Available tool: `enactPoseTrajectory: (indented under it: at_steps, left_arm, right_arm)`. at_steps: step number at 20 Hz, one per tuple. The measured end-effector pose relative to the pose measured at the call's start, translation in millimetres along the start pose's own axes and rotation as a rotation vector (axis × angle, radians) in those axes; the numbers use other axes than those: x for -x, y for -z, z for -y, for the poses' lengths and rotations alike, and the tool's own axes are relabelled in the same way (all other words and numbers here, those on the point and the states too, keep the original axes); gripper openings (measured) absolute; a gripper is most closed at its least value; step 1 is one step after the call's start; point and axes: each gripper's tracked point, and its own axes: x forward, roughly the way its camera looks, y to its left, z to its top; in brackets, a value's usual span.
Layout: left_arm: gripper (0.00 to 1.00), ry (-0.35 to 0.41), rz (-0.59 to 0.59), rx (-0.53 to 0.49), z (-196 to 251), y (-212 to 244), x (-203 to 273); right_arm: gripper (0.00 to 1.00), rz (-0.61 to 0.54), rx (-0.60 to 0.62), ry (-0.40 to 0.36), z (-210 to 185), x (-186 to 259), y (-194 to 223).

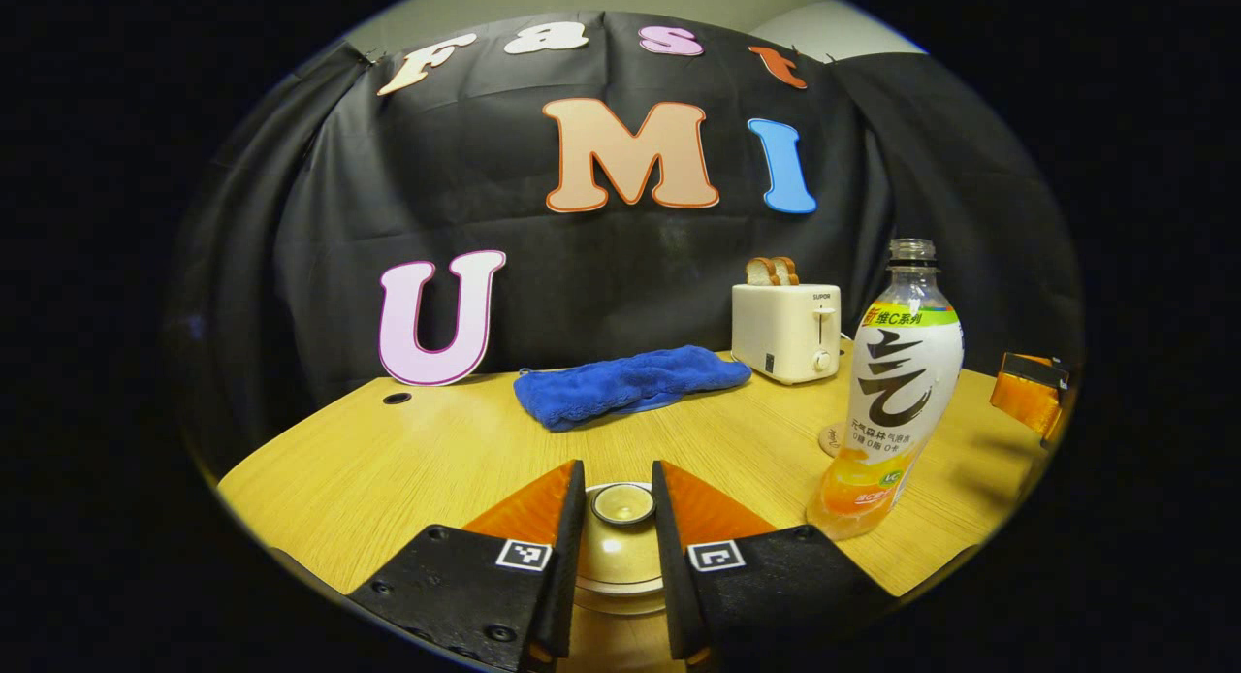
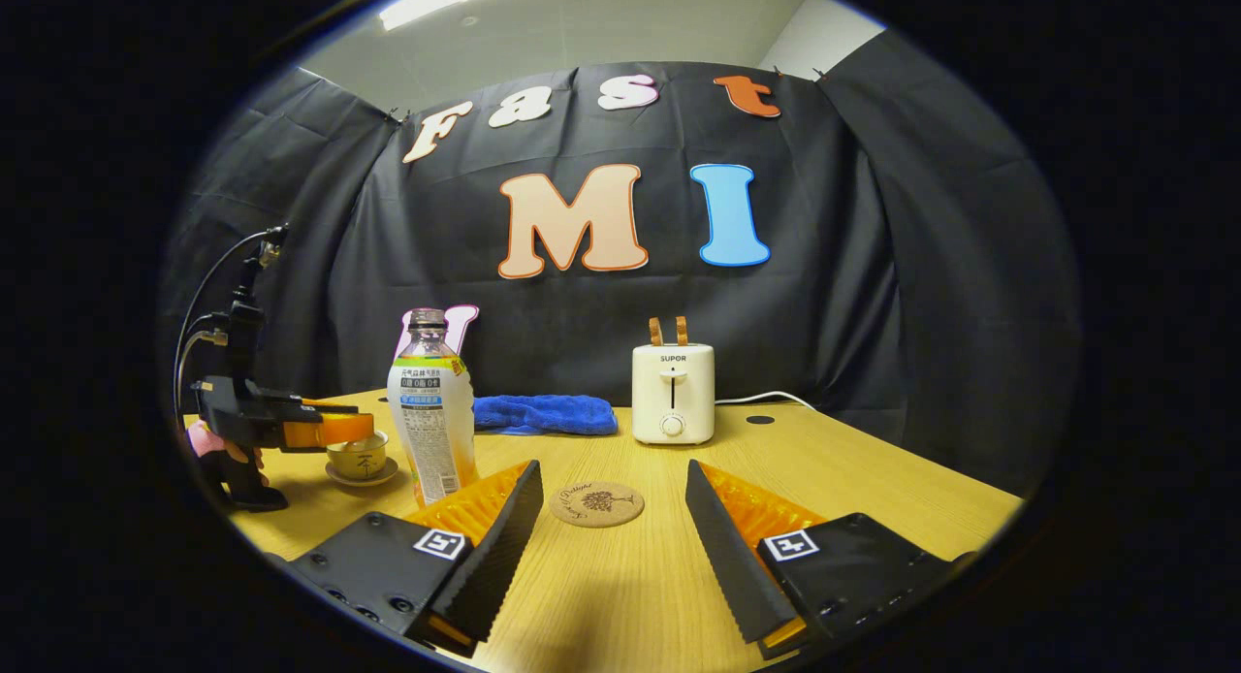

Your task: Open the teacup lid with one hand, grasp the water bottle and pour water into the teacup with the other hand; after pouring, place the water bottle on the coaster and then close the teacup lid.

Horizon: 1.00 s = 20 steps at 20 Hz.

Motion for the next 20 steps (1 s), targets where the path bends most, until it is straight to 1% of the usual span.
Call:
enactPoseTrajectory:
  at_steps: [1,2,3,4,9,10,13,14,15,16,19,20]
  left_arm:
    - [0.33,-0.004,0.007,0.000,0,0,1]
    - [0.31,-0.006,0.010,0.002,-1,-1,1]
    - [0.29,-0.005,0.014,0.004,-1,-1,2]
    - [0.29,-0.005,0.018,0.006,-2,-3,1]
    - [0.29,-0.014,0.053,0.026,-4,-7,5]
    - [0.30,-0.017,0.062,0.032,-6,-9,6]
    - [0.29,-0.029,0.108,0.047,-9,-15,12]
    - [0.29,-0.034,0.126,0.045,-10,-18,14]
    - [0.29,-0.040,0.143,0.040,-11,-20,18]
    - [0.29,-0.044,0.158,0.041,-13,-22,20]
    - [0.29,-0.063,0.164,0.041,-21,-20,30]
    - [0.29,-0.073,0.162,0.039,-25,-19,33]
  right_arm:
    - [0.95,0.000,0.000,0.000,0,0,0]
    - [0.92,0.000,0.000,0.000,0,0,0]
    - [0.95,0.000,0.000,0.000,0,0,0]
    - [0.92,0.000,0.000,0.000,0,0,0]
    - [0.92,0.000,0.000,0.000,0,0,0]
    - [0.95,0.000,0.000,0.000,0,0,0]
    - [0.95,0.001,0.000,-0.001,0,0,0]
    - [0.92,0.000,0.000,-0.006,-1,0,0]
    - [0.95,0.000,-0.001,-0.014,-2,0,0]
    - [0.92,-0.001,-0.001,-0.022,-2,0,0]
    - [0.92,-0.003,-0.002,-0.056,-8,1,0]
    - [0.95,-0.004,-0.002,-0.073,-12,1,0]
